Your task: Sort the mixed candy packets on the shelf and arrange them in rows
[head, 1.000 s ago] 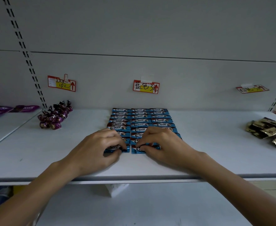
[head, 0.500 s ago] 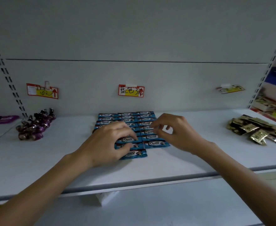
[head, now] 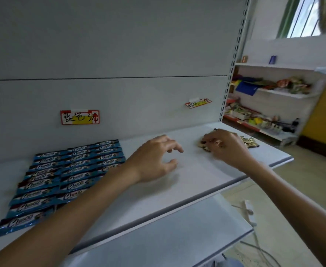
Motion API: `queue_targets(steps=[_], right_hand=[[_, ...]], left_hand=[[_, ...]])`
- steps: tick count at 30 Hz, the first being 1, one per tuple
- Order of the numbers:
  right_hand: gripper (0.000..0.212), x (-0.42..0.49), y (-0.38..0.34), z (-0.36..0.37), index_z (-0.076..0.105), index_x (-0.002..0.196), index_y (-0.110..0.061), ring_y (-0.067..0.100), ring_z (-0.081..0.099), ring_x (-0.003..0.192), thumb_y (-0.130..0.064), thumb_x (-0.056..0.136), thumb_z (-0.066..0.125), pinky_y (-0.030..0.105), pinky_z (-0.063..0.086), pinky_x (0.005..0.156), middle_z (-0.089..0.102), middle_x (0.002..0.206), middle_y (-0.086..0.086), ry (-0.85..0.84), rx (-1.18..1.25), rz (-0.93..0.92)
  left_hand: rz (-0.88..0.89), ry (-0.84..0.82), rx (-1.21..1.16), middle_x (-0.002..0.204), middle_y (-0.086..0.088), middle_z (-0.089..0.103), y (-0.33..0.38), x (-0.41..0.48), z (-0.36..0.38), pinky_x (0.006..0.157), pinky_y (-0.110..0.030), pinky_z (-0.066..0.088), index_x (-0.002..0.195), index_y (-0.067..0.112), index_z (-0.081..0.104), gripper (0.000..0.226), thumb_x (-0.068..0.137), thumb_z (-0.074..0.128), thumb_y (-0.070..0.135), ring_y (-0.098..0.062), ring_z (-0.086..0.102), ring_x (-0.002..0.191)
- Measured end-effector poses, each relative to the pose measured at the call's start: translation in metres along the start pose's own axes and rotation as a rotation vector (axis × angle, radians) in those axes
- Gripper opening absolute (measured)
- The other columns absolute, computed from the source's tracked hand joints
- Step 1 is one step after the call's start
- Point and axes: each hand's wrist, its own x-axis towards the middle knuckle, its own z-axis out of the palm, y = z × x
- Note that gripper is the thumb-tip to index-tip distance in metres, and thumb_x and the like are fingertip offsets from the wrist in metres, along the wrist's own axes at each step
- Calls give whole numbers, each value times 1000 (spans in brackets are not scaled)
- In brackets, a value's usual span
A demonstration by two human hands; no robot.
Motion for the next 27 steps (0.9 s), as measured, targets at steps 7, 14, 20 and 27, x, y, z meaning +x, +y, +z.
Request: queue_targets(steps=[7, 14, 20, 27], right_hand=[[40, -10, 62, -17, 57, 126, -24, 22, 39, 127, -31, 87, 62, 34, 30, 102, 51, 135, 3, -27, -155, 95], [62, -2, 93, -17, 22, 143, -44, 18, 8, 143, -64, 86, 39, 48, 10, 115, 16, 156, -6, -209, -232, 209], [53, 9, 104, -11, 33, 140, -40, 16, 22, 139, -58, 91, 36, 42, 18, 112, 30, 151, -9, -206, -242, 87], [26, 27, 113, -6, 66, 115, -24, 20, 55, 109, -30, 93, 54, 39, 43, 95, 67, 114, -3, -35, -132, -145]], left_hand=[[-13, -93, -24, 117, 5, 53, 8, 58, 39, 88, -22, 37, 118, 25, 56, 32, 87, 60, 26, -9, 49, 107], [-93, -158, -49, 128, 2, 49, 5, 93, 75, 98, -29, 38, 126, 26, 49, 41, 86, 59, 34, -13, 45, 118], [-117, -131, 0, 120, 0, 52, 3, 109, 86, 95, -32, 40, 124, 28, 51, 39, 87, 57, 40, -16, 46, 113], [-168, 17, 76, 102, 1, 58, 2, 128, 99, 85, -30, 40, 106, 23, 64, 33, 88, 53, 49, -16, 51, 100]])
